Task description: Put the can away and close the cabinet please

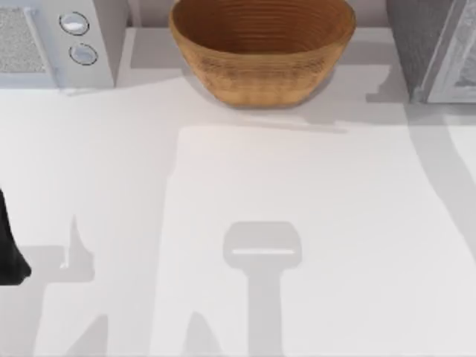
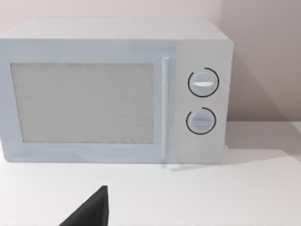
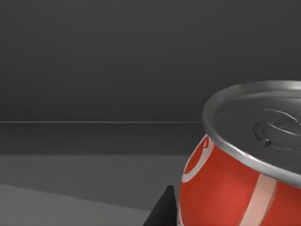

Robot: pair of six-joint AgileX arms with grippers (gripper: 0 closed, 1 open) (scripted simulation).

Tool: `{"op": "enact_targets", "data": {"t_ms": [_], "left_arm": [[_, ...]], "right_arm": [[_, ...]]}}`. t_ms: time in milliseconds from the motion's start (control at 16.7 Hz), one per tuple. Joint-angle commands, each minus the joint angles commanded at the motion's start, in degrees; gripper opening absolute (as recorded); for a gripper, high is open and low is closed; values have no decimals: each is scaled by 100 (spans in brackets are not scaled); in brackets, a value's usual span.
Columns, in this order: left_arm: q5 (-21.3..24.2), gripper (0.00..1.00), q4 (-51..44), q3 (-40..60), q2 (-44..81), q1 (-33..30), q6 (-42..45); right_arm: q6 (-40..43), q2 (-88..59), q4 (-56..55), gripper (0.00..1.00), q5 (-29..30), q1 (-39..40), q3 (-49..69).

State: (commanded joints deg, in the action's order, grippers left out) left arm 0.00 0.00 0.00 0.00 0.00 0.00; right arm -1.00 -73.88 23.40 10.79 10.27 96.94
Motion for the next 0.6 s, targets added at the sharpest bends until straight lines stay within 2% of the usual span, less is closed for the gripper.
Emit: {"op": "enact_targets", "data": {"t_ms": [600], "left_arm": [[0, 100, 0, 0, 0, 0, 0]], "right_arm": [[-19, -409, 125, 0, 6, 3, 490]]}}
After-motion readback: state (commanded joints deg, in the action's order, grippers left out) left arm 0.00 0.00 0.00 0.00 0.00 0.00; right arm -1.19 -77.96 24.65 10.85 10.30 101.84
